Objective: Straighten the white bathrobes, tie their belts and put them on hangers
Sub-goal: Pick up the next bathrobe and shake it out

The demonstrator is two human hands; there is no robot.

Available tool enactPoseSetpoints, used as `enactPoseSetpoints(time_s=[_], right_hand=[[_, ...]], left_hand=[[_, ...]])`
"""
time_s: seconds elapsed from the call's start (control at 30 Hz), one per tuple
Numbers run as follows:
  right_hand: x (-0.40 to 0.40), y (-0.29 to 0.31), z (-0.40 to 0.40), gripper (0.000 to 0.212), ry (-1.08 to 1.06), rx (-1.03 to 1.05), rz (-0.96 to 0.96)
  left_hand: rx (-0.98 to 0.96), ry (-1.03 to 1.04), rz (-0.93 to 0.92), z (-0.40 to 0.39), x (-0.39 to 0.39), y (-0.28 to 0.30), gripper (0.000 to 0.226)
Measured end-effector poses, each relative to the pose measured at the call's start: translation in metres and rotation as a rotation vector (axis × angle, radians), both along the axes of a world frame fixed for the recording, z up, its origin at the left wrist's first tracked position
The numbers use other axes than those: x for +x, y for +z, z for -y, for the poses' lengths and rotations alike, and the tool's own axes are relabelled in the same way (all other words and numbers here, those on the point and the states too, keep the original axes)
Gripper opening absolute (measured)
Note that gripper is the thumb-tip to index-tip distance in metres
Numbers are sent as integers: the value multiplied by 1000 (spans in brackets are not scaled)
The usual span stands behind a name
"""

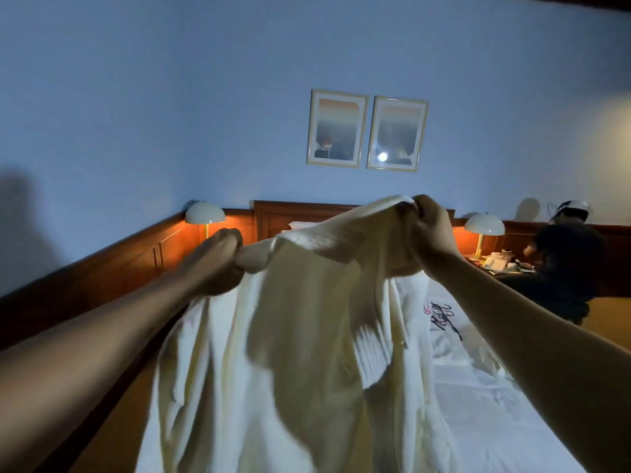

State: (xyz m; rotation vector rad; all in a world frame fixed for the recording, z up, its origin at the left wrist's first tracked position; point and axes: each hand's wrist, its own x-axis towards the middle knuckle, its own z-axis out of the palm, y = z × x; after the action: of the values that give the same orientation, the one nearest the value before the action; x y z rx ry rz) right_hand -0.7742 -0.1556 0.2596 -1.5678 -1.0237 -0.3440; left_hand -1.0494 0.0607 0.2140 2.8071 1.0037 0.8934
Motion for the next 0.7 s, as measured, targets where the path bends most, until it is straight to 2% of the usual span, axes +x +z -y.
enactPoseSetpoints(time_s=[0.1,0.17,0.23,0.27,0.33,0.37,0.43,0.47,0.53,0.57,0.63,0.7], right_hand=[[-17,12,-4,27,117,114,-60],[-25,14,-2,25,286,13,-46],[-26,13,6,28,519,-160,-83],[-24,12,13,35,598,-256,-119],[-16,13,31,53,677,-541,-210],[-13,13,39,55,715,-735,-278],[-8,4,49,59,757,-1030,-445],[-3,-2,48,64,741,-1082,-502],[-2,-16,37,62,634,-1003,-538],[-1,-23,27,51,564,-897,-494],[-4,-34,13,28,456,-796,-280],[-10,-48,1,28,464,-808,-203]], left_hand=[[-327,-156,152,45,45,-17,18],[-432,-238,210,64,74,-21,15],[-251,-272,156,67,93,-24,19],[-163,-252,190,62,95,-25,19],[-109,-242,432,51,94,-22,15],[-89,-248,546,49,93,-18,15],[-25,-322,642,49,94,-7,22],[15,-370,643,54,98,-1,28],[73,-414,639,65,109,4,36],[79,-417,648,69,113,5,36],[86,-413,690,79,122,2,37],[102,-401,719,85,128,2,40]])
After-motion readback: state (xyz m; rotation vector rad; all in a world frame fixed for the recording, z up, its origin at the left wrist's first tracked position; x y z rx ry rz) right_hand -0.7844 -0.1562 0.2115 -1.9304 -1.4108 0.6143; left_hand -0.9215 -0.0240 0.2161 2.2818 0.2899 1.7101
